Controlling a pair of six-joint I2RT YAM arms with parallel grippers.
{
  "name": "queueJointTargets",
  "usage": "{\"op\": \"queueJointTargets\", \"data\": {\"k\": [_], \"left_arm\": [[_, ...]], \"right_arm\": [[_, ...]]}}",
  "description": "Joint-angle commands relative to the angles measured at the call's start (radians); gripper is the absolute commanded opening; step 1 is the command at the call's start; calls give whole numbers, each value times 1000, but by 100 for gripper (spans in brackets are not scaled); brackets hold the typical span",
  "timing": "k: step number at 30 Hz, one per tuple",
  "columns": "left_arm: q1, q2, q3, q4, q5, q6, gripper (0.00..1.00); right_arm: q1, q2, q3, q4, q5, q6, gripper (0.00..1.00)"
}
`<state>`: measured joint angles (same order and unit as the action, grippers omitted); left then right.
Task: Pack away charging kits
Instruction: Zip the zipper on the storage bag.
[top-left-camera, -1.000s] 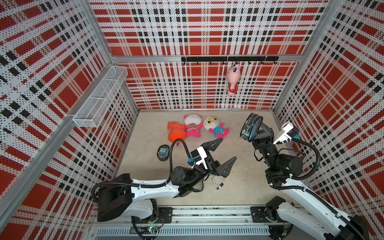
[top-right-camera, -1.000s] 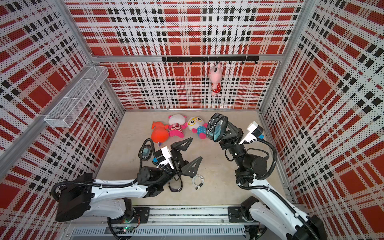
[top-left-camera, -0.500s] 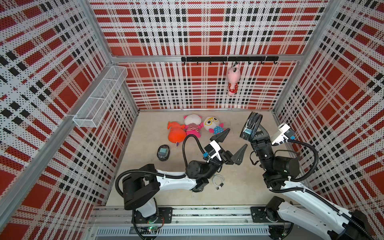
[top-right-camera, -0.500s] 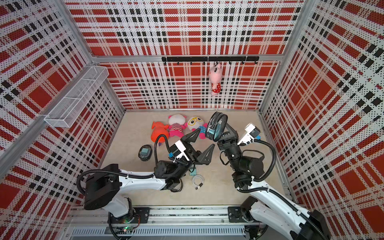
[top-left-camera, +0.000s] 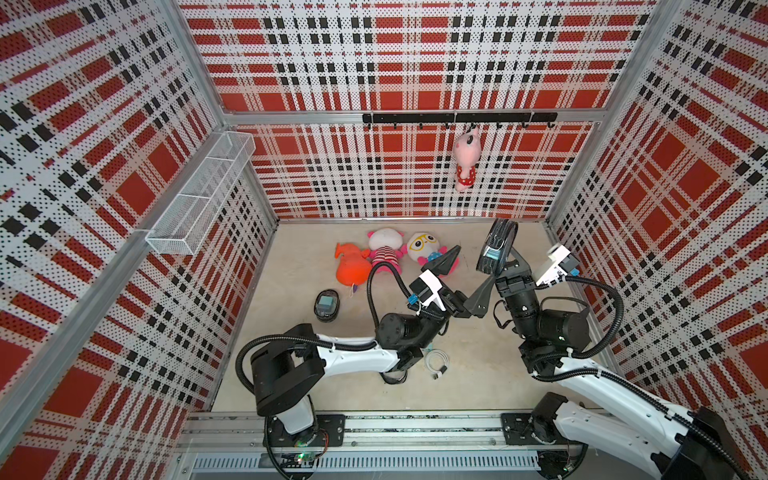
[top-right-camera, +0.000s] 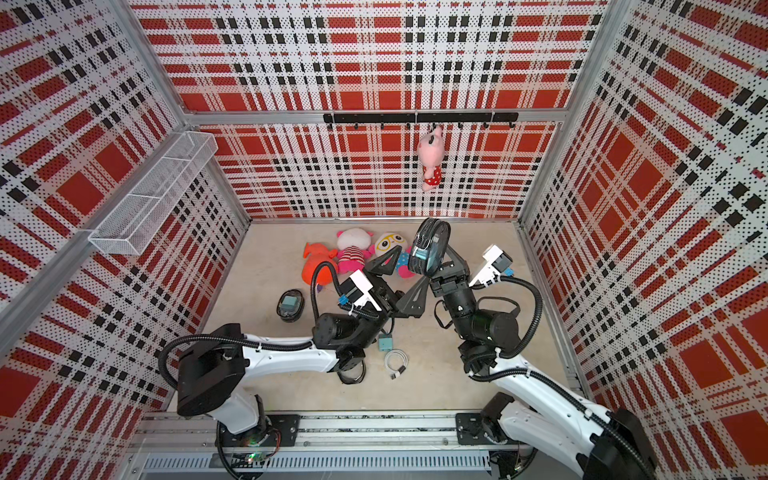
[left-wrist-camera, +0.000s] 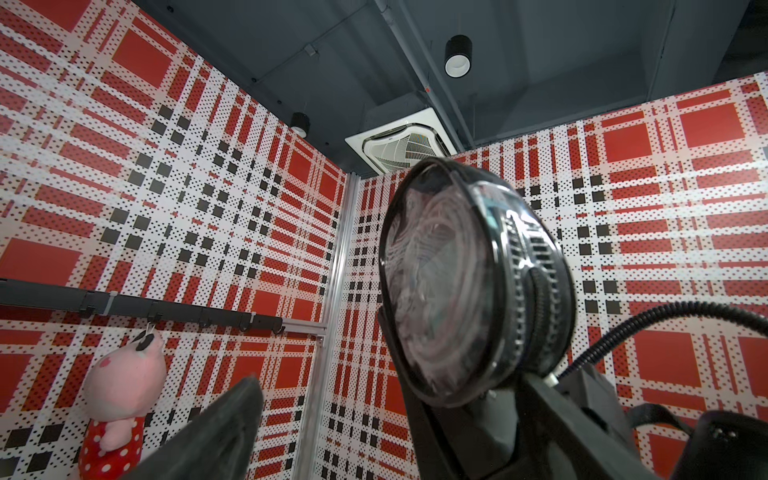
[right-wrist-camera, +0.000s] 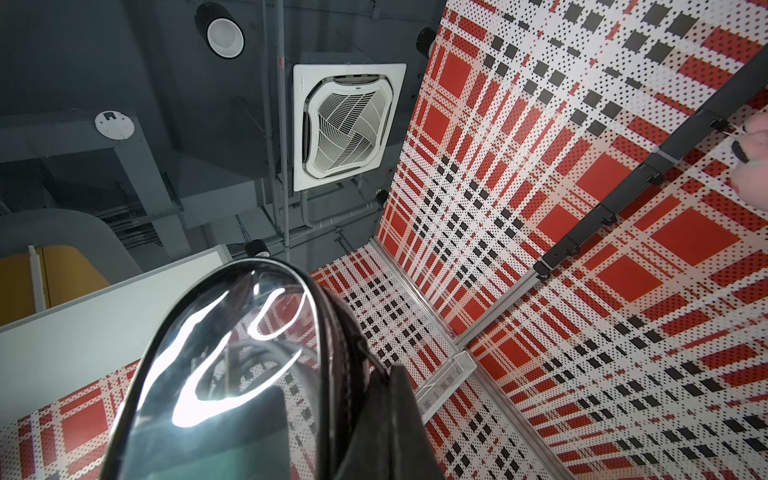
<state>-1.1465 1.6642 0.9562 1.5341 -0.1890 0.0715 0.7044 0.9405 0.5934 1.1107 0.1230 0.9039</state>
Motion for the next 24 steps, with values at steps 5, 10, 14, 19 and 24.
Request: {"op": "queueJointTargets", "data": {"k": [5,10,14,19,24], "left_arm": [[14,-15,20,206,-7,-21,98],[31,-40,36,134,-64,-83,98],[52,-97,16,46,-74,-189,89],[50,-176,-77,1,-60,-312,82],[51,-222,-195,19,-15,-434,87]], "right_arm": [[11,13,5,8,-11,-6,0],[24,33,13,2,-21,-28,0],[53,35,24,-38,15,-105,0],[76,29,33,-83,71,-222,0],[76,26,38,-67,89,-309,0]]}}
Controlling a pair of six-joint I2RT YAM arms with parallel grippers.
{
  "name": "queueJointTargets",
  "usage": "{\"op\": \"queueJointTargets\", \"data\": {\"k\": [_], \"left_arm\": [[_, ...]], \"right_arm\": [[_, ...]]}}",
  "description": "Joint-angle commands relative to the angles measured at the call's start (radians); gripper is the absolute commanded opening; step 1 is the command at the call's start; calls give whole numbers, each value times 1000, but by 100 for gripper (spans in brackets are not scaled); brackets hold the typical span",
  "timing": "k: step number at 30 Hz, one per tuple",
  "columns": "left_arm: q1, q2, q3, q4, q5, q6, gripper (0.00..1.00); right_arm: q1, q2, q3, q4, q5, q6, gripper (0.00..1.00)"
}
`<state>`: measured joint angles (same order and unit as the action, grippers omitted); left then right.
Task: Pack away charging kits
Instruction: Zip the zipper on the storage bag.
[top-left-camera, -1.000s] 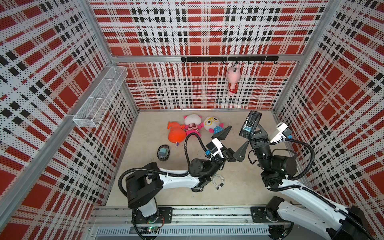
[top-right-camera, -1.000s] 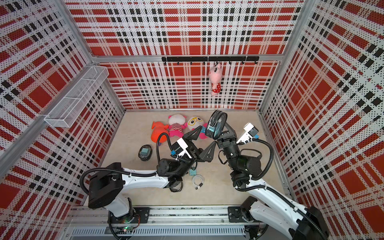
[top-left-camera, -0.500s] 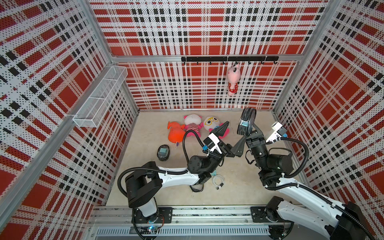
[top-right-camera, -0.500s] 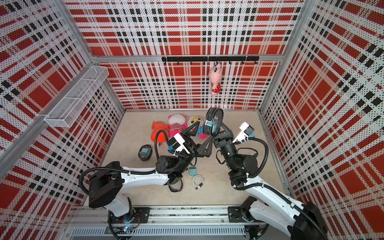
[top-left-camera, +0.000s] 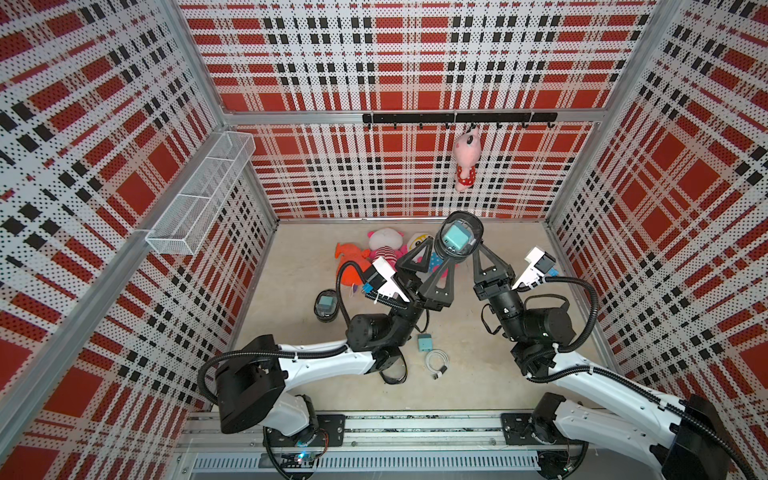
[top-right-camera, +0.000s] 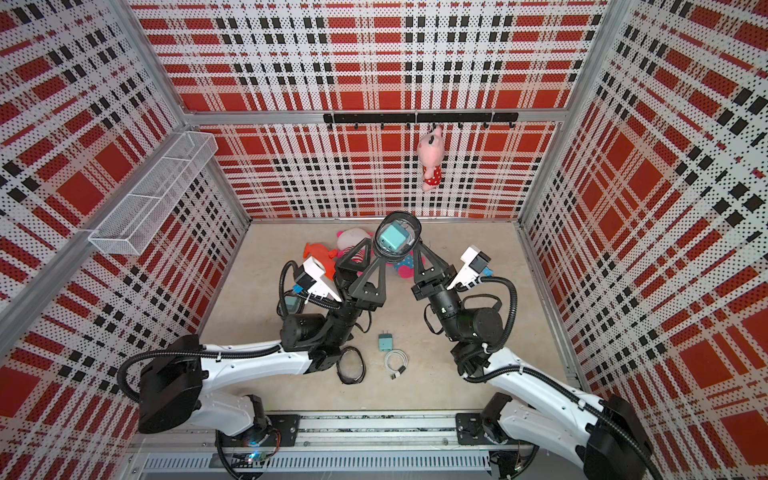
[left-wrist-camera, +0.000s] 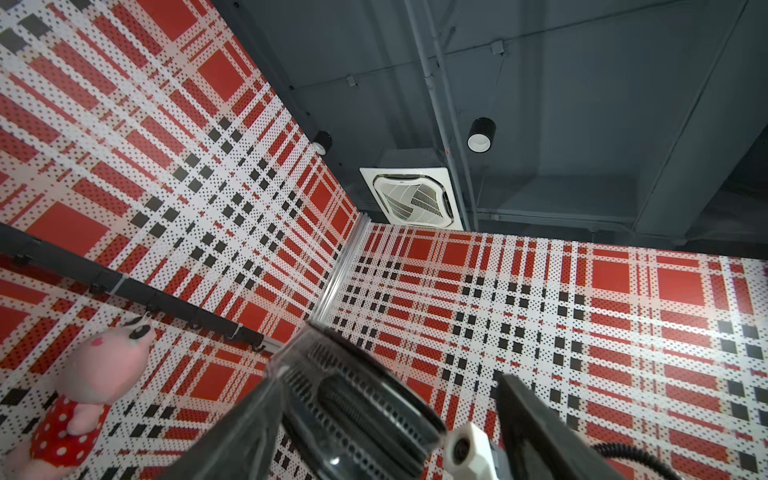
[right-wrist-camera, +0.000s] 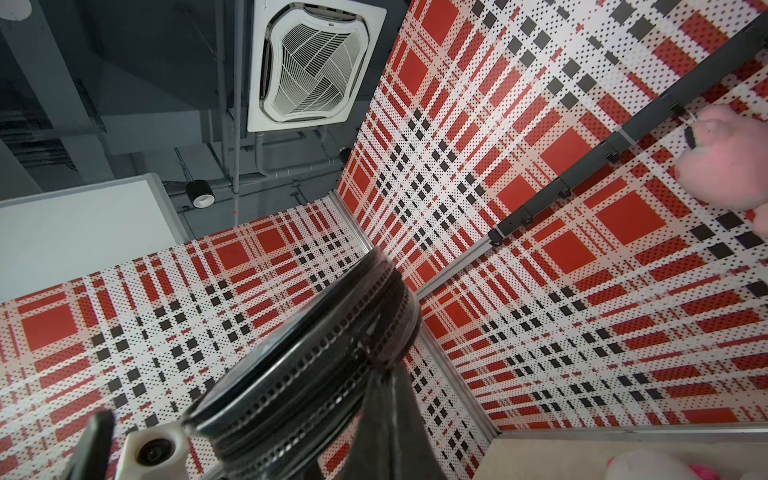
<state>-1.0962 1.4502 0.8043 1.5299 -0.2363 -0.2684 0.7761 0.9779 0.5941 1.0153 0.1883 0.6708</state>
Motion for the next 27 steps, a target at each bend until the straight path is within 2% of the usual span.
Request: {"op": "queueJointTargets", "data": {"k": [1,6,10,14,19,27], "left_arm": [[6,-9,-58,39,51,-147,89],[42,27,-74,156,188,-341,93],[46,62,-36,198,251,-400,93],[32,91,-7,217,247,-387,95],[-1,99,-22,235,189,-322,100],[-41,113,31,201,79,-204,98]], "right_arm": [[5,-5,36,52,23,-88,0],[5,24,55,112,-59,-110,0],[6,44,59,148,-81,-100,0],[6,75,83,127,-58,-83,0],[6,90,110,79,-5,-87,0],[52,99,110,95,12,-109,0]]}}
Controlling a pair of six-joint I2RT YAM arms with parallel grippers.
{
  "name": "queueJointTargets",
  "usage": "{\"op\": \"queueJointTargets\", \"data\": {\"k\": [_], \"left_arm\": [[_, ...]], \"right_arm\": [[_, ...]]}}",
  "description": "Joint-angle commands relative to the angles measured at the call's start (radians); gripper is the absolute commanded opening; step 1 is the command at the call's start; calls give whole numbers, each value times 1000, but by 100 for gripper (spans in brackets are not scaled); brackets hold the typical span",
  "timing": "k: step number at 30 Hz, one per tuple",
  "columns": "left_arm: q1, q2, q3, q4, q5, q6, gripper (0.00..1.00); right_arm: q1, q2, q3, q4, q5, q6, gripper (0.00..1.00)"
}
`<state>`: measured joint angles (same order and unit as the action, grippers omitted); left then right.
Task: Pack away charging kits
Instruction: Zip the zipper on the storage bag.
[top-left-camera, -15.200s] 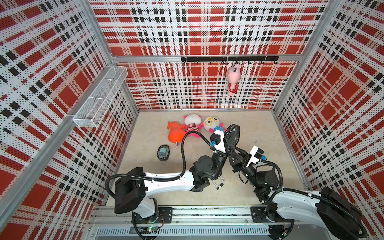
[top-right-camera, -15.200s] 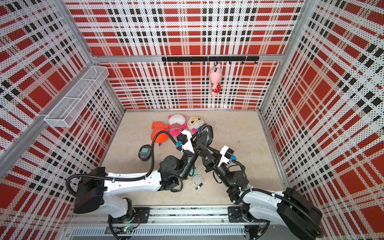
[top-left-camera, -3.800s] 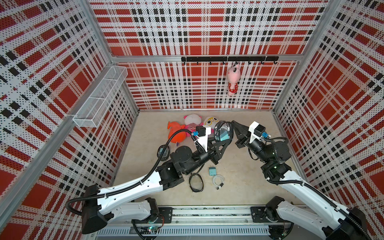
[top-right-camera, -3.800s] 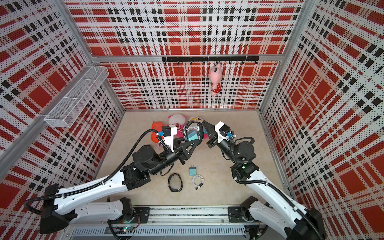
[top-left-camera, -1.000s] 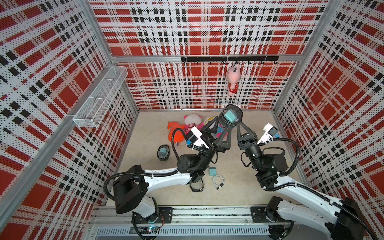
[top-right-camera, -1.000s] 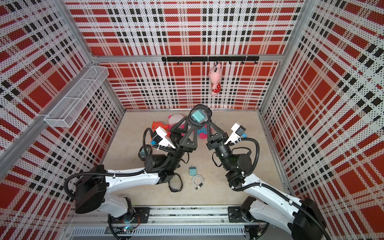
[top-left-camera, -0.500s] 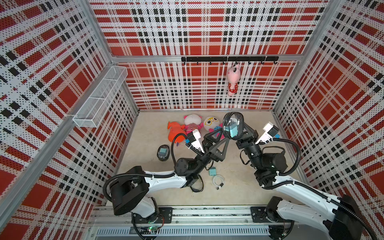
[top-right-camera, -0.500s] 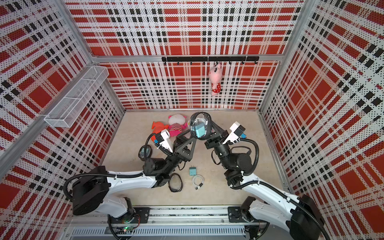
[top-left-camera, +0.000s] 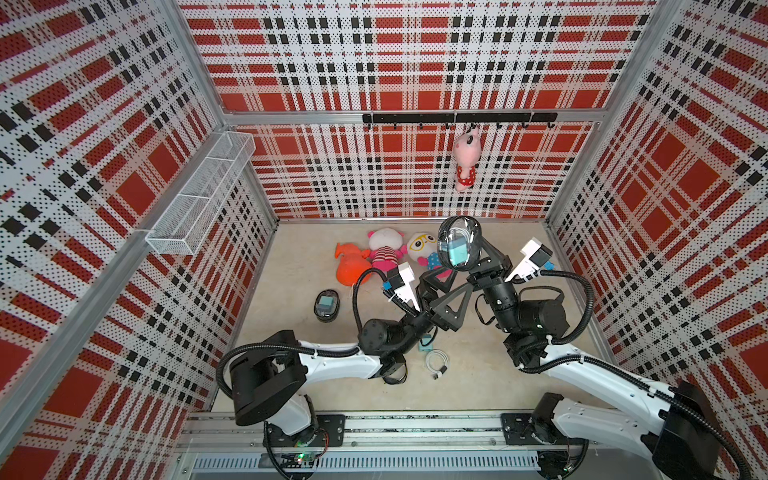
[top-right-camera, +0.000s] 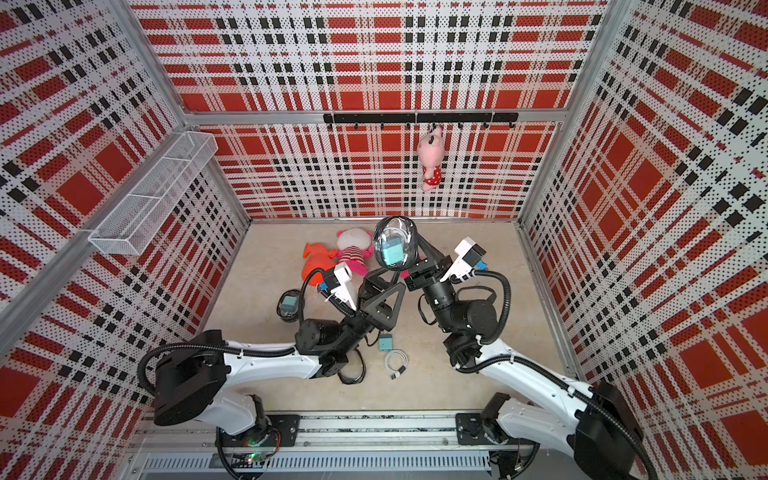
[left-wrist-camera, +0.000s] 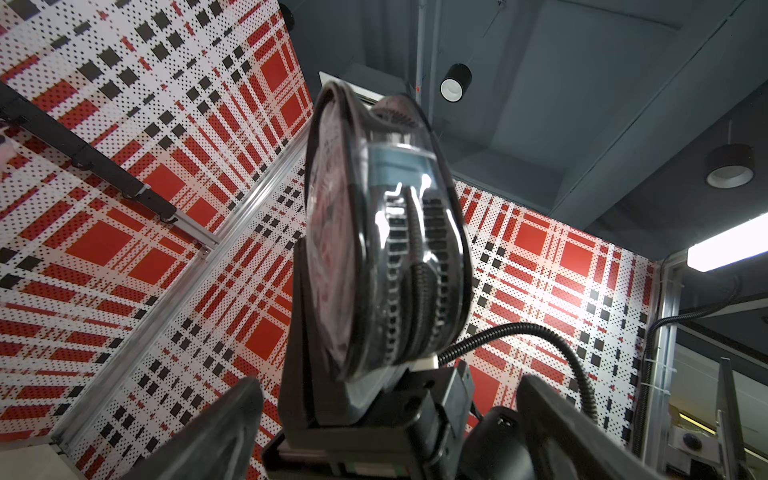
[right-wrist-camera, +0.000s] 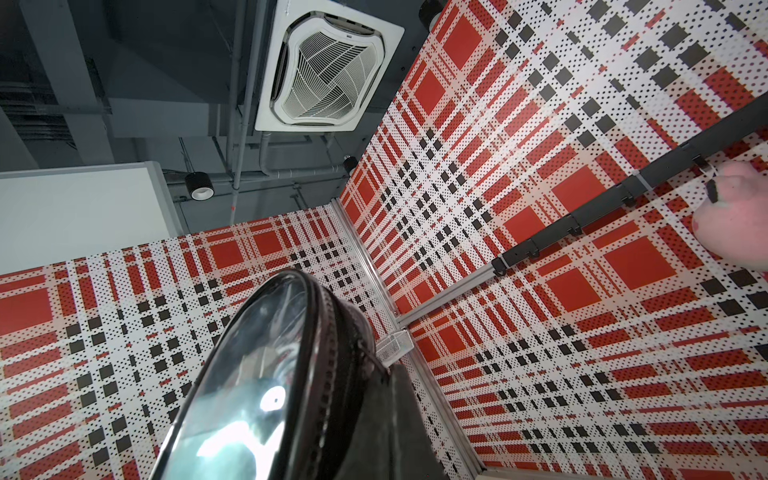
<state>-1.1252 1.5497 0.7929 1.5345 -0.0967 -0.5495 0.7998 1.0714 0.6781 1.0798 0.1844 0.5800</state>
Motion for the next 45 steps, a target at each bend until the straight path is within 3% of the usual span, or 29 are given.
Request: {"op": "queueJointTargets", "data": {"k": [1,3,11,15,19,22,31,36,41,45], "left_arm": [[-12,16,53,184,-68,77,98],[-13,17,82,155,-66,82,99],[-8,11,117,116,-103,75,91],[2,1,123,99,-102,72,78],[14,-12,140,51,-99,69,55],[20,-23,159,6,-94,70,49],[34,-43,163,4,-86,69,55],[47,-38,188,-20,-60,49,48],[45,-42,176,-27,-47,52,74],[51,-47,148,-39,-83,63,74]], "right_arm": [[43,4,25,36,52,-65,0],[68,-3,17,44,101,-106,0],[72,-16,-10,99,91,-136,0],[74,-20,-15,112,67,-142,0],[75,-21,-25,126,64,-140,0],[76,-19,-30,133,53,-143,0],[82,-26,-53,143,50,-138,0],[93,-22,-53,146,42,-136,0],[98,-24,-28,109,65,-147,0],[98,-40,-16,76,79,-139,0]]}}
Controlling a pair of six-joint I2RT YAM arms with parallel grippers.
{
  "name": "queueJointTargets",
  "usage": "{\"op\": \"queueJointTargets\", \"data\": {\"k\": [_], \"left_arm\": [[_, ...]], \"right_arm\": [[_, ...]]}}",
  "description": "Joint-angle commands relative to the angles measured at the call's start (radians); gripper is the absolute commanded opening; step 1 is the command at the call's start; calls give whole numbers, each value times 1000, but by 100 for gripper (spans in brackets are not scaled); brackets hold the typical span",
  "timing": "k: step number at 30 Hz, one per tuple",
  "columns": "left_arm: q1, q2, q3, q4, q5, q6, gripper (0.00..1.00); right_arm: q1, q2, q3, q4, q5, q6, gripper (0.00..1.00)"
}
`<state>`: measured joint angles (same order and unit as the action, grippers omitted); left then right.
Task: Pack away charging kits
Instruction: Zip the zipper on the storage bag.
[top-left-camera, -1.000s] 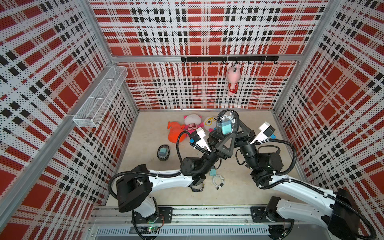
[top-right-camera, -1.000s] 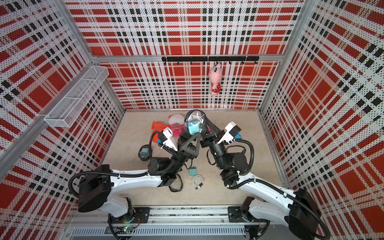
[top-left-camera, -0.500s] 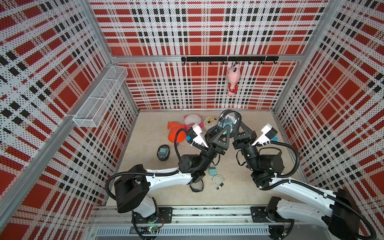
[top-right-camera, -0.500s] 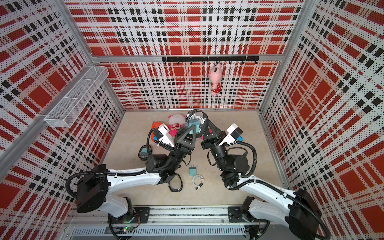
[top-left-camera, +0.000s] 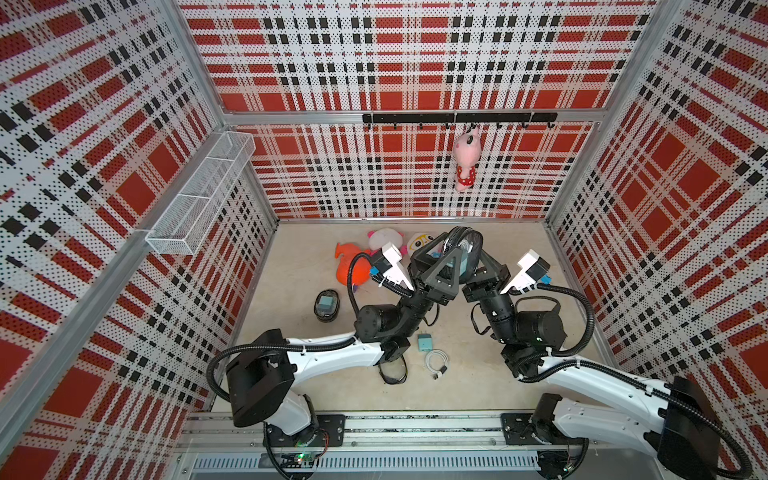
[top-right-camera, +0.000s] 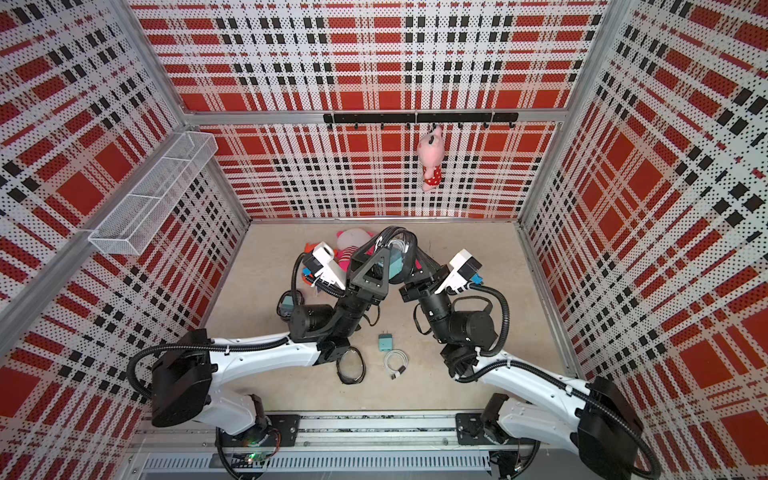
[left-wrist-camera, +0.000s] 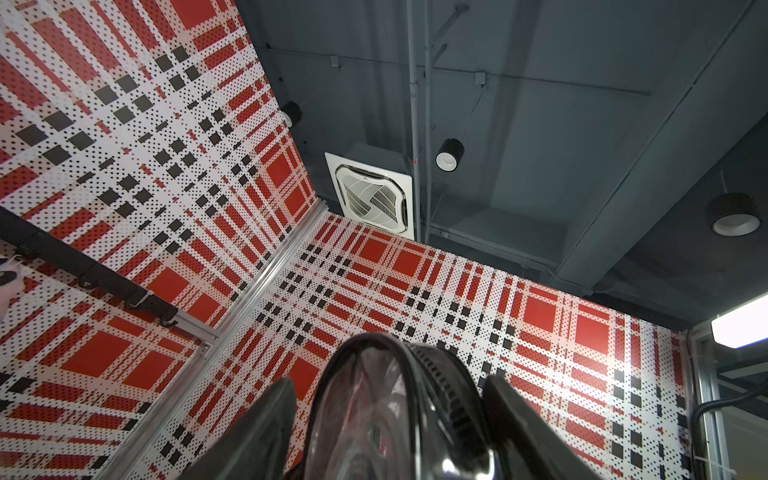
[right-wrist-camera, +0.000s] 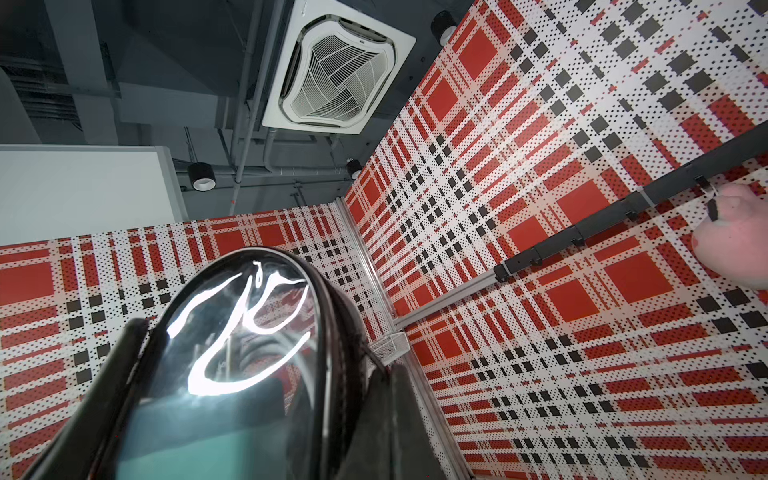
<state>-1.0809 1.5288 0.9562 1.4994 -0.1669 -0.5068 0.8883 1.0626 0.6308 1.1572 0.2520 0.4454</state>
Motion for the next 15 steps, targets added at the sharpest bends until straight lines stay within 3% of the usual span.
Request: {"op": "queueJointTargets", "data": {"k": [1,8,15], "left_arm": [[12,-23,-21,2,-14,23,72],[12,-5,-51,3,-36,121,76],[13,65,-81,177,3,184,80]], "right_arm": [[9,-35,34,-6,15,6,0],[9,-58,54,-63,45,46,0],[9,-55,79,-95,38,88,0]]}}
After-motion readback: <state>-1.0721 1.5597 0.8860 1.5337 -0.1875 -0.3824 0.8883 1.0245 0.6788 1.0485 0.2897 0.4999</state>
